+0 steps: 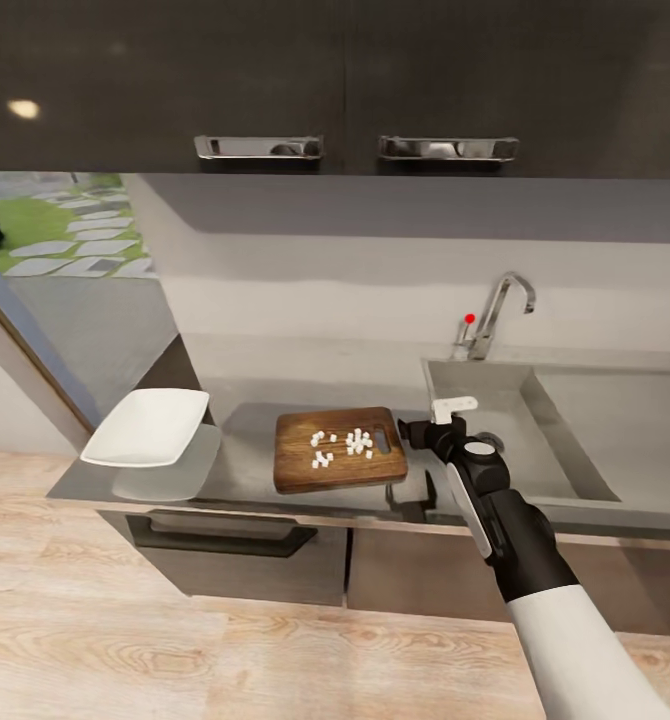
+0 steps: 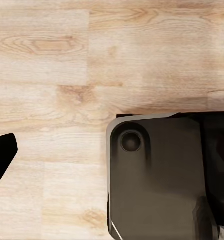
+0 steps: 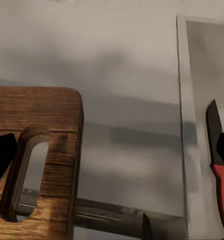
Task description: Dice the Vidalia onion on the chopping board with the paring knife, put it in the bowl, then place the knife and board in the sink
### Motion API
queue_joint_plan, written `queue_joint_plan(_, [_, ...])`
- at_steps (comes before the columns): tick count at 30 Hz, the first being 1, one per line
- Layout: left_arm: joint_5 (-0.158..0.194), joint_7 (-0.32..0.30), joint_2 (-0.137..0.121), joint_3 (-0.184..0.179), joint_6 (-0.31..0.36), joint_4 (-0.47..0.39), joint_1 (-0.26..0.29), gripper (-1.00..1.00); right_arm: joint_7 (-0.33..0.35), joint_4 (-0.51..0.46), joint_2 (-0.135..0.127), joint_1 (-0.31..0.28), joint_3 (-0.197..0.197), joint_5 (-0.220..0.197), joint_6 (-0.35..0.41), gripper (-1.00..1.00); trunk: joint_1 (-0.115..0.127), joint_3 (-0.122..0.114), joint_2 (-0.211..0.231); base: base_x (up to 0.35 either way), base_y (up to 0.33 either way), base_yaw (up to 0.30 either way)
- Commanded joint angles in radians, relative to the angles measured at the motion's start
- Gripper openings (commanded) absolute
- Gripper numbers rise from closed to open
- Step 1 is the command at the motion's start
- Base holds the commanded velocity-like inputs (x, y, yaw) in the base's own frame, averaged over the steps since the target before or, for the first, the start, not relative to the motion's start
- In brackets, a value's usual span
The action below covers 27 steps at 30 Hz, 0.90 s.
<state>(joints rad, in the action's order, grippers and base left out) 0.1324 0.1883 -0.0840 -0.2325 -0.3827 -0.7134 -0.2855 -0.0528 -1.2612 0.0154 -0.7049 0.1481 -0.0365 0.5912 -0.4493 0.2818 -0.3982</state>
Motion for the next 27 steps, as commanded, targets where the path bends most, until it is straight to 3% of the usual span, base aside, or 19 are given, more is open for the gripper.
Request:
queue_joint_plan(1, [0.011, 0.008, -0.002, -0.008, -0.002, -0.001, 0.0, 1.0, -0.006, 0.001, 0.0, -0.001, 0.001, -0.004, 0.005, 1.0, -0.001, 0.002, -0.002, 0.031, 0.03, 0.0])
queue_joint_plan(27, [0.01, 0.008, -0.001, -0.008, -0.002, 0.005, 0.0, 1.0, -0.006, 0.011, -0.002, -0.001, 0.001, -0.003, 0.006, 1.0, -0.001, 0.032, -0.002, 0.002, 0.013, 0.076])
